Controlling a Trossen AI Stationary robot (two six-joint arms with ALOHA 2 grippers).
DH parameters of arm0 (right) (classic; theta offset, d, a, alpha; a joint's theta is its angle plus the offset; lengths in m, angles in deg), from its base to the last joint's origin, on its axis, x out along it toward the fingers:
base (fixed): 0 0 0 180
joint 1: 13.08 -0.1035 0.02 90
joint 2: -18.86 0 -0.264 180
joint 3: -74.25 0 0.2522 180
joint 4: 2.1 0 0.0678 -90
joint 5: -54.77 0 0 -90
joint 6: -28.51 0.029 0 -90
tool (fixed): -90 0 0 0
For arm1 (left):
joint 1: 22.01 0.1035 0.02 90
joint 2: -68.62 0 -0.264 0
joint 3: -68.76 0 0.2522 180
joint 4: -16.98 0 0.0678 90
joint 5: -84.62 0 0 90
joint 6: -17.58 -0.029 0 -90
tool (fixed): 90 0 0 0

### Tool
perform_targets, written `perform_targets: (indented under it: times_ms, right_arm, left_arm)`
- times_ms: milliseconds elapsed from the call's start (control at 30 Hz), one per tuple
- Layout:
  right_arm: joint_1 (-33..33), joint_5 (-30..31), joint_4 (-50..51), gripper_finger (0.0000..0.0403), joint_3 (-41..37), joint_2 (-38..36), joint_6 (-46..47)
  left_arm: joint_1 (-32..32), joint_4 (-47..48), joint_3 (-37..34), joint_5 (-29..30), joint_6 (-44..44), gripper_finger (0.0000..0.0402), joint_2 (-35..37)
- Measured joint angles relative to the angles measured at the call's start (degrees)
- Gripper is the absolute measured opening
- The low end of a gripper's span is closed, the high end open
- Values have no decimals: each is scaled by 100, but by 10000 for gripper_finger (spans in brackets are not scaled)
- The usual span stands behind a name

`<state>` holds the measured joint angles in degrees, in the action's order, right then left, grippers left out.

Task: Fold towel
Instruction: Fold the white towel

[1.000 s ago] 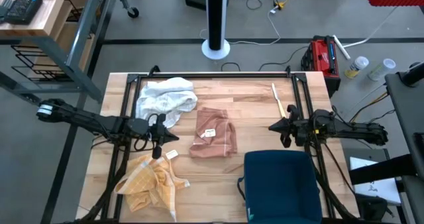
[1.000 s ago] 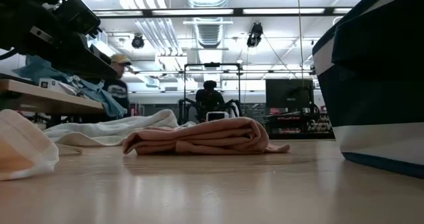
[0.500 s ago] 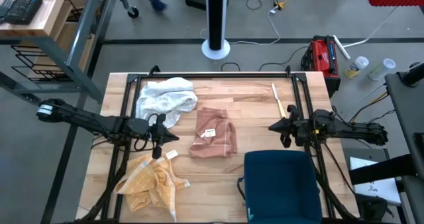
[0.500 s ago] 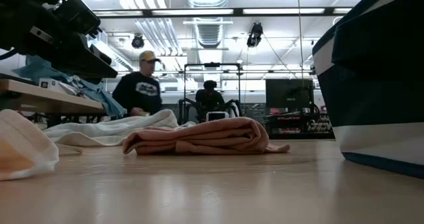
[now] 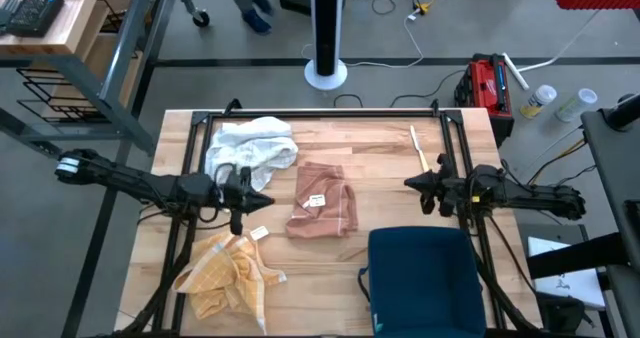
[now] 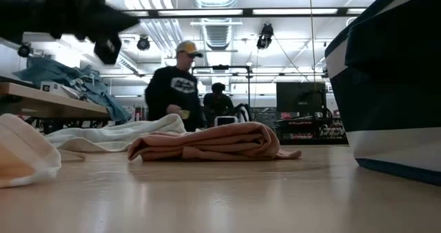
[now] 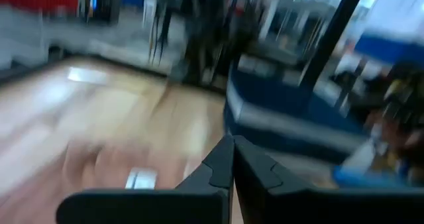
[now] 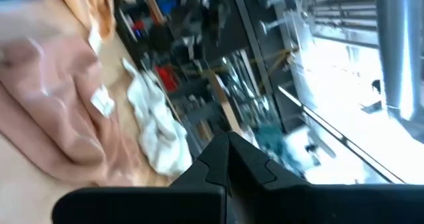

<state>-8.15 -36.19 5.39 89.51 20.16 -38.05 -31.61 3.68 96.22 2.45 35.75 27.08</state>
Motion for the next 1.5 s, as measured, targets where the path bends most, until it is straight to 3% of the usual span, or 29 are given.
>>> perform_targets:
  times_ms: [167, 367, 433, 667, 767, 867, 1033, 1267, 1500]
  right_arm:
    - [0, 59, 4, 0, 0, 1, 89]
    - [0, 58, -252, 0, 2, -2, 350]
    - [-2, 51, -166, 0, -2, 6, 1231]
    - [0, -94, -119, 0, -1, 4, 6614]
    - [-1, -175, -107, 0, -2, 4, 7839]
    - [-5, -538, -368, 0, -3, 4, 8010]
    - [6, -481, -1047, 0, 46, 2, 8093]
    - [11, 120, 740, 0, 1238, 438, 7895]
    - [-28, -96, 1477, 0, 2405, 1577, 8005]
  left_arm:
    - [0, -968, 0, 5, 11, 0, -1]
    - [0, -1473, -2, 17, -170, 0, -26]
    - [0, -1493, -2, 20, -258, 0, -28]
    - [0, -1715, -7, 18, -173, 0, -113]
    - [0, -1843, -7, 17, 86, 0, -176]
    - [0, -1903, -9, -26, 214, 0, -265]
    - [-4, -2234, -11, -85, 221, 0, -468]
    - [-4, -2848, -11, -42, 310, 0, -670]
    - [-4, -3058, -6, 8, 90, 0, -875]
